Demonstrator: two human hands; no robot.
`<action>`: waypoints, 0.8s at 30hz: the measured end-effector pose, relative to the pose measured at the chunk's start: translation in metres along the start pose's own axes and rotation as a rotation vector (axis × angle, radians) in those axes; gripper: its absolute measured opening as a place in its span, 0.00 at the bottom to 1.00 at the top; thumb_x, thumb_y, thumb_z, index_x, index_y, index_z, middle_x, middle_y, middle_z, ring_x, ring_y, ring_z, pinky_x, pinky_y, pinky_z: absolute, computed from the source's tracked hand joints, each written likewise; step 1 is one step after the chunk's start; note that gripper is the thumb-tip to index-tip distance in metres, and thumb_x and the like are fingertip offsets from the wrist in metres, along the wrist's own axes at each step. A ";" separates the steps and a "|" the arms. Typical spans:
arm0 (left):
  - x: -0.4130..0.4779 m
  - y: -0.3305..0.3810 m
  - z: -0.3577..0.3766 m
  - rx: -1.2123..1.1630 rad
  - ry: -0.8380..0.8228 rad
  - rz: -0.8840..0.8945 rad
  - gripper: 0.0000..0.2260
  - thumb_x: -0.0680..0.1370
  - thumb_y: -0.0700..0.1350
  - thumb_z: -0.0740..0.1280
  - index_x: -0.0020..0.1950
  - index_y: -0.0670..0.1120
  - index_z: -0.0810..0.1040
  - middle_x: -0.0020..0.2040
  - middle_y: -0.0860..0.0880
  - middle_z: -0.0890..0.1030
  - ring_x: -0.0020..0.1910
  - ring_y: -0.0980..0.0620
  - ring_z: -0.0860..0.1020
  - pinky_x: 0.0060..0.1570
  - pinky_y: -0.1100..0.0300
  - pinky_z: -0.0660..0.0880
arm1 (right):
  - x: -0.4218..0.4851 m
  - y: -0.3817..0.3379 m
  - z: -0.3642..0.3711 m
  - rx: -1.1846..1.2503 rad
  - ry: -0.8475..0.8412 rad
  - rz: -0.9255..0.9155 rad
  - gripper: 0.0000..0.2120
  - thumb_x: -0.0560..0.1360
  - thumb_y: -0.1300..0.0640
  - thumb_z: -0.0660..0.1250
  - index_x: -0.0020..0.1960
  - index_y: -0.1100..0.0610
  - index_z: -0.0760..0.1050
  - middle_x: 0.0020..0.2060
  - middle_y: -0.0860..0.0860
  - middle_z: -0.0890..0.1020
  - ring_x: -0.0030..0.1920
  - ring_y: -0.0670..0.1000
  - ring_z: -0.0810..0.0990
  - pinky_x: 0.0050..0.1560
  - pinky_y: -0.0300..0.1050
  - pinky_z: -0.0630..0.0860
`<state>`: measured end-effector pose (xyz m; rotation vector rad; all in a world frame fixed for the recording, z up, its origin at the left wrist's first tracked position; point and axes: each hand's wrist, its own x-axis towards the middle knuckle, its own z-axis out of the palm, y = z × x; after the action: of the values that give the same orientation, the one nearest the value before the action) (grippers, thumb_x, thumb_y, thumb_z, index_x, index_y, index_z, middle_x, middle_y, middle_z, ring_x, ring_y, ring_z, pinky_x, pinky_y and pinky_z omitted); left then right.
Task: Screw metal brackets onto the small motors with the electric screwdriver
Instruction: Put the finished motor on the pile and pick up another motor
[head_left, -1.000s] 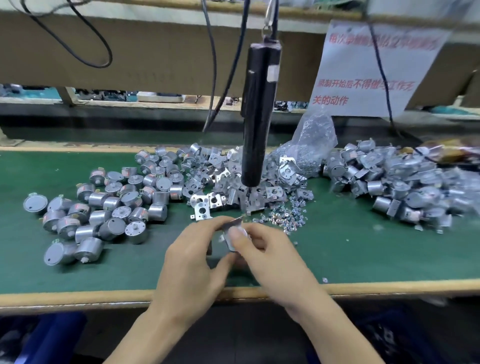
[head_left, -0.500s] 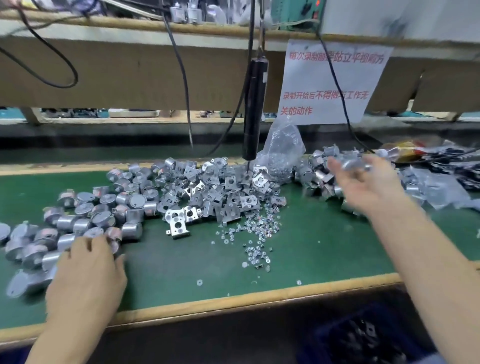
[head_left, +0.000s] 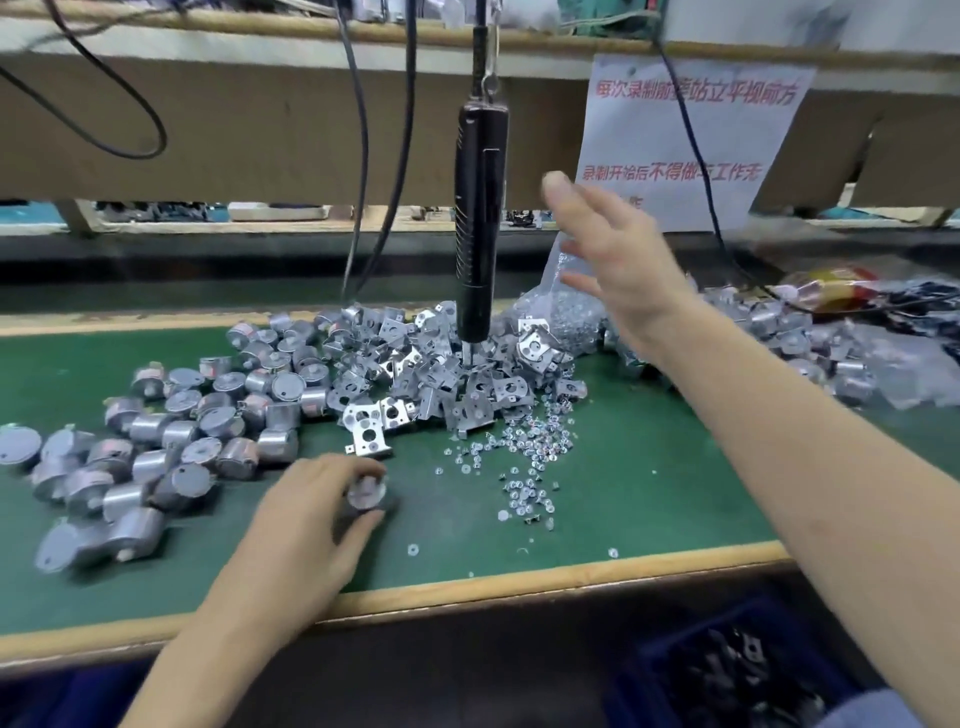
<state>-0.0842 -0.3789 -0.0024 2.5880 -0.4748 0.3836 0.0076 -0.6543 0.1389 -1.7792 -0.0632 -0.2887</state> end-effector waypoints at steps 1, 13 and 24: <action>-0.001 0.004 0.003 -0.029 -0.022 0.042 0.16 0.70 0.38 0.77 0.54 0.49 0.80 0.50 0.57 0.80 0.50 0.52 0.78 0.51 0.67 0.66 | -0.001 -0.003 0.013 -0.042 -0.054 -0.050 0.41 0.76 0.34 0.69 0.81 0.54 0.61 0.74 0.51 0.72 0.68 0.47 0.75 0.64 0.47 0.76; -0.001 0.004 0.020 -0.172 -0.023 -0.061 0.20 0.73 0.44 0.74 0.63 0.55 0.75 0.56 0.62 0.79 0.54 0.61 0.75 0.51 0.72 0.67 | -0.005 -0.034 0.072 0.275 -0.147 -0.298 0.06 0.80 0.64 0.67 0.53 0.63 0.70 0.37 0.56 0.77 0.32 0.54 0.77 0.39 0.52 0.78; 0.002 0.009 0.018 -0.122 0.008 -0.120 0.19 0.71 0.46 0.76 0.61 0.51 0.79 0.48 0.68 0.73 0.49 0.60 0.74 0.50 0.79 0.64 | -0.024 0.005 0.059 0.426 -0.086 -0.261 0.26 0.82 0.40 0.52 0.52 0.63 0.73 0.31 0.55 0.76 0.26 0.54 0.73 0.28 0.46 0.73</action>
<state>-0.0828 -0.3957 -0.0134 2.4815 -0.3283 0.3135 -0.0056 -0.5961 0.1168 -1.3570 -0.3931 -0.3564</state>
